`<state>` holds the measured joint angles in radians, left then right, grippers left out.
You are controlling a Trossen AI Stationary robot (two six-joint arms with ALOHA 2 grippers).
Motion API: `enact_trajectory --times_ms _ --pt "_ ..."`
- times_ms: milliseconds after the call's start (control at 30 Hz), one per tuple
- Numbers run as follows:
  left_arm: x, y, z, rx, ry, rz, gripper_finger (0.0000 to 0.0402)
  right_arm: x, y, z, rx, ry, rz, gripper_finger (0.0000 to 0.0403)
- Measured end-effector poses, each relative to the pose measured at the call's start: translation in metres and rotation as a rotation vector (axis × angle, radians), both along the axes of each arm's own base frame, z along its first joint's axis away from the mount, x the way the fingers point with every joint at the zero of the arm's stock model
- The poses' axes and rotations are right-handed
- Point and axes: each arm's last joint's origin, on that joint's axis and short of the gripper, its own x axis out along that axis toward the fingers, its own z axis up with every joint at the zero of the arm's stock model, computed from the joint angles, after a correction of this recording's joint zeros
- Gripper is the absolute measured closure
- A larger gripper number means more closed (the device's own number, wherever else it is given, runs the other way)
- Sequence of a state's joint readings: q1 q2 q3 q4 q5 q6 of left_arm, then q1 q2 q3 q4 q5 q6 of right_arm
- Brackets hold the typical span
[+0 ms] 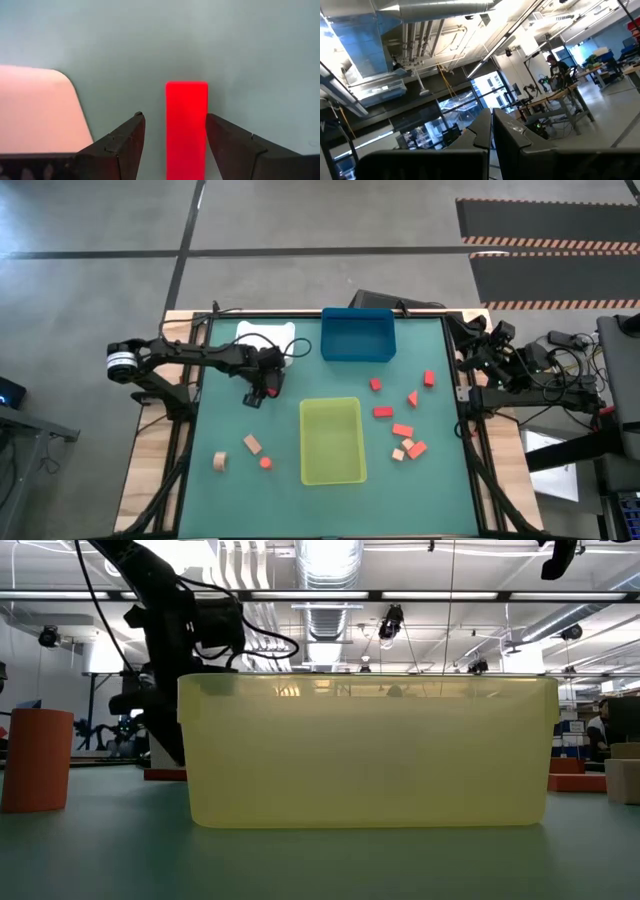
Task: Sort & place blocks by color
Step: Put the red rectangular block into the white bin
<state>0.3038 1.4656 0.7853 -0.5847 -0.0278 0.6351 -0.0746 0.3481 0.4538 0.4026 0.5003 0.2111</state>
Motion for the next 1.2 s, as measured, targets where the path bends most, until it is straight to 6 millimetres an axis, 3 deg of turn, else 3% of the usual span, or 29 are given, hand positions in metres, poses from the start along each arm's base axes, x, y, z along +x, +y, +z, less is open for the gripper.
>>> enact_trajectory --times_ms 533,800,933,1033,1200 --pt "-0.013 -0.005 -0.018 -0.053 0.055 -0.01 0.0211 0.0 0.0 0.0 0.017 -0.012 0.009 0.0394" --pt "-0.013 -0.005 -0.018 -0.051 0.057 -0.009 0.029 0.0 0.0 0.0 0.015 -0.011 0.007 0.0394" --pt "-0.013 -0.005 -0.016 -0.04 0.06 -0.005 0.0291 0.0 0.0 0.0 0.012 -0.008 0.005 0.0394" --pt "-0.011 -0.003 -0.005 0.0 0.089 0.025 0.0291 0.0 0.0 0.0 0.012 -0.008 0.005 0.0394" --pt "-0.002 0.0 0.037 0.008 0.053 0.081 0.0291 0.0 0.0 0.0 0.012 -0.008 0.005 0.0394"
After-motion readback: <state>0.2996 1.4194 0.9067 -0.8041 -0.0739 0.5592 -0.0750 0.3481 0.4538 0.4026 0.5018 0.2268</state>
